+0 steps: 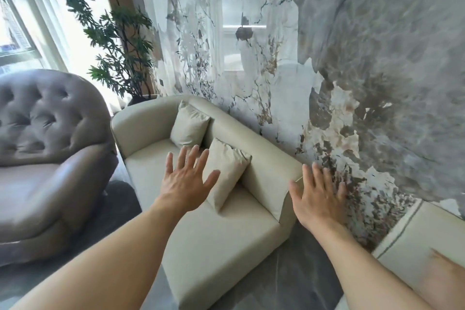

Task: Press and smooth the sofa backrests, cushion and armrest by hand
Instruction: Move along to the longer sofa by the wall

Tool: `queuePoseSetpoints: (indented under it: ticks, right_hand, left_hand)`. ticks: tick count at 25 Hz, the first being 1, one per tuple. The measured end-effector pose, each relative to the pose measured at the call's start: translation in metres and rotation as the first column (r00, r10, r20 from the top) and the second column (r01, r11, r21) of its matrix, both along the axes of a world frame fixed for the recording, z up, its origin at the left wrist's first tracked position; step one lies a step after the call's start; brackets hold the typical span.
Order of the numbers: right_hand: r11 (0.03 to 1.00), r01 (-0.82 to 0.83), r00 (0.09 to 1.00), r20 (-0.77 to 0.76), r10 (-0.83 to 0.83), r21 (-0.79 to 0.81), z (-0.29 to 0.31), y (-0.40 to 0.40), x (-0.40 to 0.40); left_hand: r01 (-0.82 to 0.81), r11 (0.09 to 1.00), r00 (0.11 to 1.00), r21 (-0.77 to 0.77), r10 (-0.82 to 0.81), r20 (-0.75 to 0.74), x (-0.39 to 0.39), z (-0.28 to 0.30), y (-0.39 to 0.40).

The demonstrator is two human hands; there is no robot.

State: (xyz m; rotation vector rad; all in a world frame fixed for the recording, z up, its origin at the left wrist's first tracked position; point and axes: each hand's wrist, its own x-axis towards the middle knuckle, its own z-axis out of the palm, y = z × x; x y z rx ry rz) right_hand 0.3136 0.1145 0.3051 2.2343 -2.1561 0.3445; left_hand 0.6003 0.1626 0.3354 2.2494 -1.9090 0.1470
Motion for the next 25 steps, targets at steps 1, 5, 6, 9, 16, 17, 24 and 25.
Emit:
queuePoseSetpoints:
  ticks: [1,5,6,9,16,17,24,25]
  right_hand:
    - [1.0,-0.013,1.0,0.003,0.013,0.012,0.0,-0.007,0.012]
    - [0.999,-0.011,0.999,-0.03,0.013,0.038,0.0,-0.023,0.062]
    - [0.999,0.002,0.999,-0.043,0.0,0.036,-0.001,-0.026,0.077]
    - [0.998,0.055,0.995,-0.083,-0.053,0.033,-0.004,-0.031,0.136]
    - [0.988,0.144,0.981,-0.138,-0.134,0.062,0.0,-0.033,0.252]
    - [0.986,0.157,0.978,-0.146,-0.147,0.058,0.002,-0.035,0.26]
    - [0.969,0.244,0.958,-0.167,-0.234,0.038,0.004,-0.07,0.276]
    - [0.968,0.249,0.959,-0.149,-0.241,0.039,0.001,-0.08,0.276]
  left_hand:
    - [-0.008,1.0,1.0,-0.001,0.008,-0.005,0.011,-0.001,-0.004]
    - [-0.002,1.0,1.0,0.024,0.003,-0.029,0.06,-0.015,-0.021]
    - [0.008,1.0,0.999,0.025,-0.007,-0.038,0.077,-0.019,-0.028]
    - [0.046,0.999,0.997,0.009,-0.045,-0.06,0.14,-0.03,-0.046]
    - [0.121,0.992,0.988,0.027,-0.118,-0.095,0.264,-0.038,-0.075]
    - [0.136,0.991,0.985,0.018,-0.133,-0.108,0.272,-0.037,-0.083]
    - [0.226,0.974,0.969,0.012,-0.224,-0.106,0.286,-0.045,-0.134]
    - [0.233,0.972,0.968,0.012,-0.231,-0.094,0.286,-0.044,-0.143]
